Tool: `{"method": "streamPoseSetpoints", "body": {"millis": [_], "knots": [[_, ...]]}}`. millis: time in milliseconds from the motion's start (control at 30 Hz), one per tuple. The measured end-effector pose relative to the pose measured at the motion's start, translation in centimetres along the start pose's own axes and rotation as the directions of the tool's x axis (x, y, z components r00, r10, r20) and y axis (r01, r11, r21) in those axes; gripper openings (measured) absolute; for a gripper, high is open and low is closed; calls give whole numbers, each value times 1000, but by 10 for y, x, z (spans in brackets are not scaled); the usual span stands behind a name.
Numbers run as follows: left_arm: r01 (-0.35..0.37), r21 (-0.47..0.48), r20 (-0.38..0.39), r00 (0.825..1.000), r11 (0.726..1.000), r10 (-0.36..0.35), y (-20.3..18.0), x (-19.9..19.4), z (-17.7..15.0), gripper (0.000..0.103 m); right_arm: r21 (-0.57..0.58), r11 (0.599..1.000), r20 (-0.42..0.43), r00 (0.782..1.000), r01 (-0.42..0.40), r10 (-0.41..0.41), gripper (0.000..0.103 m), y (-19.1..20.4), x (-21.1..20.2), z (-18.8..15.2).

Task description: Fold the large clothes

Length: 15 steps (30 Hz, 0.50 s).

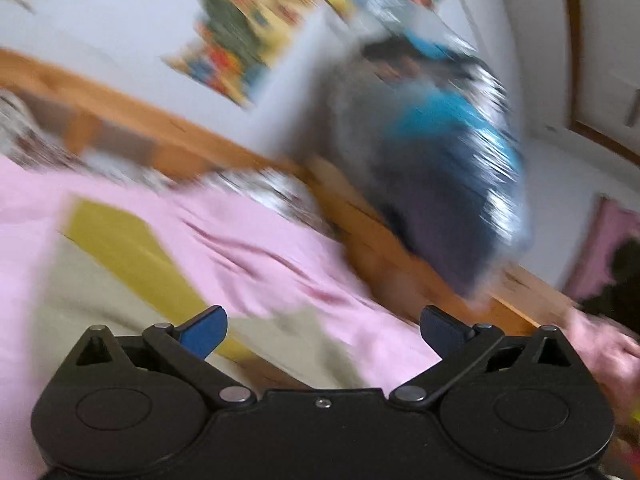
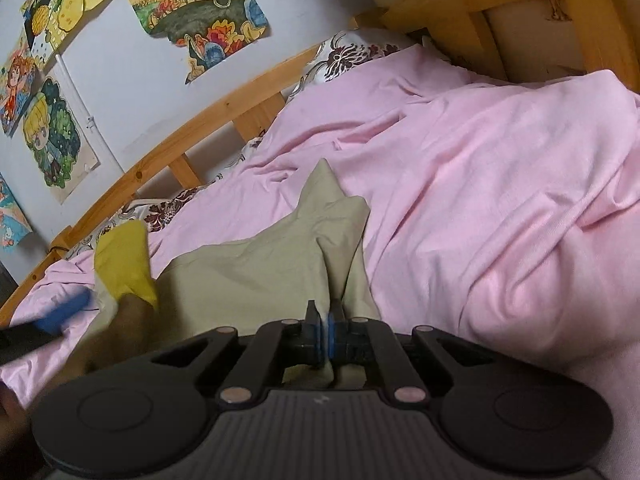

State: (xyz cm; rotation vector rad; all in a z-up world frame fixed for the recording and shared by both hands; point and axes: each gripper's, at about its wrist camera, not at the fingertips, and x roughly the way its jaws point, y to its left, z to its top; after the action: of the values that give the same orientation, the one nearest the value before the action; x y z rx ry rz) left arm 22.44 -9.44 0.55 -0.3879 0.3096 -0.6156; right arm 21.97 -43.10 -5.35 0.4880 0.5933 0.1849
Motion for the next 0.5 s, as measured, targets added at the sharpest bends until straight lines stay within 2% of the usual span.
{"method": "streamPoseSetpoints", "body": {"millis": [67, 133, 167, 200, 233, 300, 400, 467, 500], "knots": [[-137, 10, 30, 990, 990, 137, 11, -12, 3, 102, -11, 1000, 2, 1000, 12, -12, 5, 3, -2, 2], [-247, -24, 9, 969, 969, 247, 25, -18, 0, 102, -24, 999, 9, 1000, 24, -24, 11, 7, -8, 6], [-279, -55, -17, 960, 959, 279, 33, -21, -4, 102, -45, 999, 19, 999, 32, -31, 15, 10, -14, 10], [-288, -83, -43, 957, 954, 286, 39, -23, -8, 102, -74, 997, 33, 999, 39, -36, 27, 14, -21, 13], [-287, -111, -72, 957, 952, 280, 47, -26, -15, 102, -108, 993, 53, 998, 47, -41, 47, 19, -29, 16], [-279, -125, -113, 957, 952, 266, 53, -29, -26, 102, -135, 990, 88, 996, 41, -29, 67, 28, -45, 24], [-259, -136, -211, 951, 956, 227, 59, -29, -41, 102, -130, 991, 107, 994, -16, 30, 77, 41, -59, 44], [-242, -121, -241, 948, 963, 208, 59, -31, -48, 102, -141, 986, 71, 993, -85, 96, 85, 55, -52, 64], [-240, -101, -242, 947, 965, 210, 57, -30, -50, 102, -155, 980, 27, 991, -126, 131, 89, 65, -42, 76]]}}
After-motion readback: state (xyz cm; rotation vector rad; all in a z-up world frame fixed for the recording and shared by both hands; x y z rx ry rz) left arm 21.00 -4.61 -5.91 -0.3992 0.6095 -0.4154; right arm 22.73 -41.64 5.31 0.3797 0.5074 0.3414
